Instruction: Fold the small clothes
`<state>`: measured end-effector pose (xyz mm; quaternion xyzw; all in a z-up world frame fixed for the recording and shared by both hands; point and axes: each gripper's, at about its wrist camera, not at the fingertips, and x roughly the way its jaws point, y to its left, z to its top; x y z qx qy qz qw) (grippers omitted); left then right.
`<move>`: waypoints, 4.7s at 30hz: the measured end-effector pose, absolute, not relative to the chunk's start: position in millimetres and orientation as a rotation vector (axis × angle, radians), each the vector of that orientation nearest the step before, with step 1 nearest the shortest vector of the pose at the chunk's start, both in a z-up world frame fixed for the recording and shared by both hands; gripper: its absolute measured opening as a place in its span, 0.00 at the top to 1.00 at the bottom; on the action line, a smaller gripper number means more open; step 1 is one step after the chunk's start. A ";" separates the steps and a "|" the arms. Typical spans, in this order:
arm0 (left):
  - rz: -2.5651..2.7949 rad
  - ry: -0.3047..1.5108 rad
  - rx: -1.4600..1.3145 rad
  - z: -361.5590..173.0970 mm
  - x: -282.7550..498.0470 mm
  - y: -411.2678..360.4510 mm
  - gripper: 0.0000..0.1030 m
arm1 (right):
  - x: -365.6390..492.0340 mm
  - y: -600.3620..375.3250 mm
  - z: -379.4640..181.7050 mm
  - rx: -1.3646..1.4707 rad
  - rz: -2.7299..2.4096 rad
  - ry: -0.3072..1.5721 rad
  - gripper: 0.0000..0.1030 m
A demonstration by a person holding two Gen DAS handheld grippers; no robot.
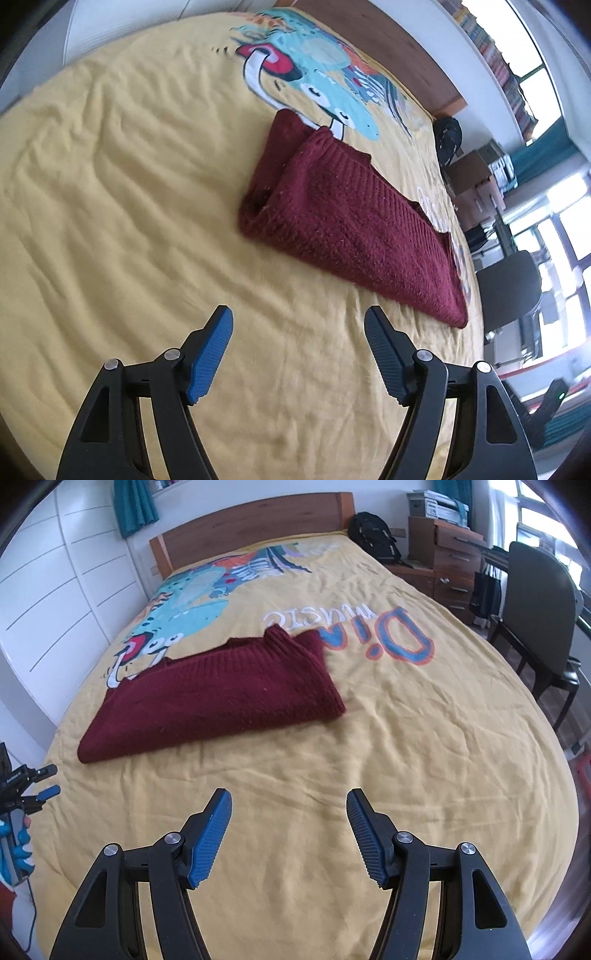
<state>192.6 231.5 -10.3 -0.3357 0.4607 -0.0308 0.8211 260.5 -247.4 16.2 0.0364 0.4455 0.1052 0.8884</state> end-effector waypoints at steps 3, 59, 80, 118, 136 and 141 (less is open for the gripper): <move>-0.072 0.984 -0.763 -19.8 201.2 234.6 0.34 | 263.5 -252.2 8.7 0.082 0.208 0.943 0.36; -0.002 0.885 -1.012 -39.0 339.7 262.5 0.82 | 336.7 -347.4 -65.0 0.174 0.094 1.052 0.36; -0.124 0.926 -0.893 46.0 393.9 132.3 0.83 | 320.2 -417.3 -54.4 0.264 0.049 0.995 0.36; -0.237 1.184 -0.417 -13.4 453.2 -170.5 0.61 | 274.2 -514.6 -79.6 0.399 -0.085 0.974 0.36; -0.487 1.112 -0.358 39.2 426.3 -182.3 0.50 | 249.2 -514.4 -46.0 0.367 -0.112 0.943 0.36; -0.491 1.072 -0.291 52.3 410.0 -168.9 0.50 | 247.9 -495.0 -31.9 0.345 -0.084 0.936 0.36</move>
